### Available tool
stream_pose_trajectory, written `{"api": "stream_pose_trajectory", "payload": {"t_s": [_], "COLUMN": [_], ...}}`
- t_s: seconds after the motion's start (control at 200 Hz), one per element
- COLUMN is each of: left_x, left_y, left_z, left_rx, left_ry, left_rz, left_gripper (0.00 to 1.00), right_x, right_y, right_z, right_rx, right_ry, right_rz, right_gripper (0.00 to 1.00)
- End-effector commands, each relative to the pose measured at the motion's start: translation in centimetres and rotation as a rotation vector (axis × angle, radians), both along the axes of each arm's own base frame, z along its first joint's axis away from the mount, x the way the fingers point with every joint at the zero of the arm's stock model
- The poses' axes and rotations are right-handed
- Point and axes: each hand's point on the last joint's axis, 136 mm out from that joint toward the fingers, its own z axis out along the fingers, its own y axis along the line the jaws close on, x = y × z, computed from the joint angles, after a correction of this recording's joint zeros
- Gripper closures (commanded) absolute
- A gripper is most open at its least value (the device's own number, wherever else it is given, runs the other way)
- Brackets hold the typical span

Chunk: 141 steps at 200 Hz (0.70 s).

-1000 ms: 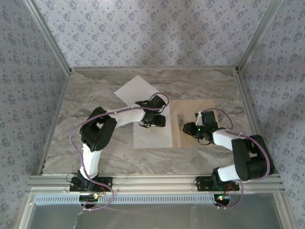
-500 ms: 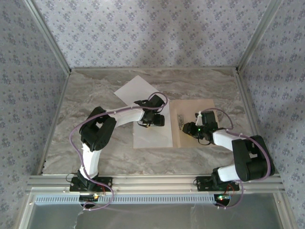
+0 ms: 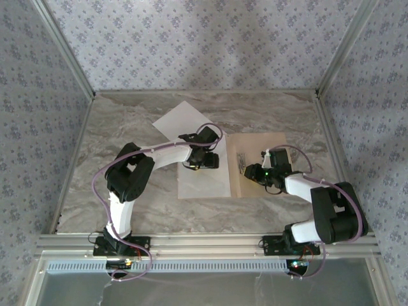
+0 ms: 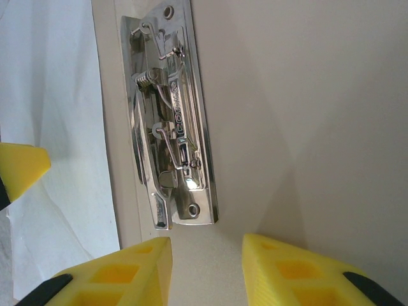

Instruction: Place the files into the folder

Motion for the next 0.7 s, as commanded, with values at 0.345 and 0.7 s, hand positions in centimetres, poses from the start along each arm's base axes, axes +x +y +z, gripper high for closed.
{"api": "stream_pose_trajectory", "payload": {"t_s": [0.345,0.7], "left_x": [-0.4,-0.5], "left_y": [2.8,1.6], "left_z": [-0.1,1.2], "left_rx": [0.058,0.011], "left_ry": [0.027,-0.001], "left_rz": [0.058,0.011], "left_gripper": [0.31,0.31], "right_x": [-1.4,-1.6], "right_y": [-0.4,-0.3], "right_z": [-1.0,-1.2], "right_rx": [-0.018,-0.015], "right_ry": [0.045,0.047], "right_rz": [-0.011,-0.014], "right_gripper": [0.63,0.63]}}
